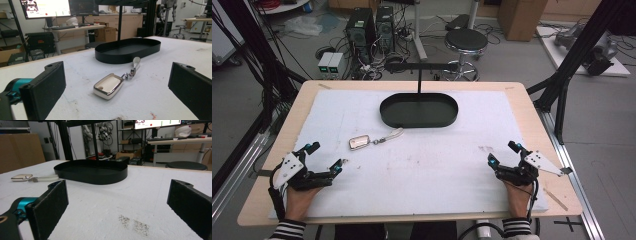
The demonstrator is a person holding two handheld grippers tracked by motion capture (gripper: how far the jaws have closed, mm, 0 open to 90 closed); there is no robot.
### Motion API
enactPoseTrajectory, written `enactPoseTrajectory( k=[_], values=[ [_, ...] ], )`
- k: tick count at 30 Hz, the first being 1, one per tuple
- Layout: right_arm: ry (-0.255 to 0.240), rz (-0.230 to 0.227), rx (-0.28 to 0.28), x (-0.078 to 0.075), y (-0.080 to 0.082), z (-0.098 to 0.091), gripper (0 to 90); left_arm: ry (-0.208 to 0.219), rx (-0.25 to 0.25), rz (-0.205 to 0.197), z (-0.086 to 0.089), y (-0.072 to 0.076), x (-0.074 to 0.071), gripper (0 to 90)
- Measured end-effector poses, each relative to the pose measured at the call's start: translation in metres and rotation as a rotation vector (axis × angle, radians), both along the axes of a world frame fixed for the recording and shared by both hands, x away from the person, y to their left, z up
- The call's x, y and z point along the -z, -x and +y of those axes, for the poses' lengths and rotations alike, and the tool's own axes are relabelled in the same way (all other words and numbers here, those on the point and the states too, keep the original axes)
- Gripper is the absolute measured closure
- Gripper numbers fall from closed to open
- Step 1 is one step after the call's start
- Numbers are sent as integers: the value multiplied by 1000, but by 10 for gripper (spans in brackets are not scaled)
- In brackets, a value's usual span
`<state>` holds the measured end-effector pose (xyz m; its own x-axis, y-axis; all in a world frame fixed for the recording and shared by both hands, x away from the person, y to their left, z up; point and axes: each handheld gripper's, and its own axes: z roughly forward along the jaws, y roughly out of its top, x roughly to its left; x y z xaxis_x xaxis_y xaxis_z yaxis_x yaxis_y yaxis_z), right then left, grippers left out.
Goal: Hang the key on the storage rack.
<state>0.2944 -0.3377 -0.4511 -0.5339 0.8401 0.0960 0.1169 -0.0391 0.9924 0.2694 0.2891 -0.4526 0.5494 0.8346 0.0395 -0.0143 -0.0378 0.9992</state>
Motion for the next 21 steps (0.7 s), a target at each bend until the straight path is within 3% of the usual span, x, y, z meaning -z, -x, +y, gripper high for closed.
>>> enactPoseTrajectory(
  k=[9,16,21],
  values=[
    [3,-3,6,0,0,1,25,1,-3,1,0,0,0,17],
    [0,0,7,0,0,0,25,28,-2,13,3,-1,0,17],
    [0,1,6,0,0,0,25,-8,4,30,2,-3,-3,17]
  ],
)
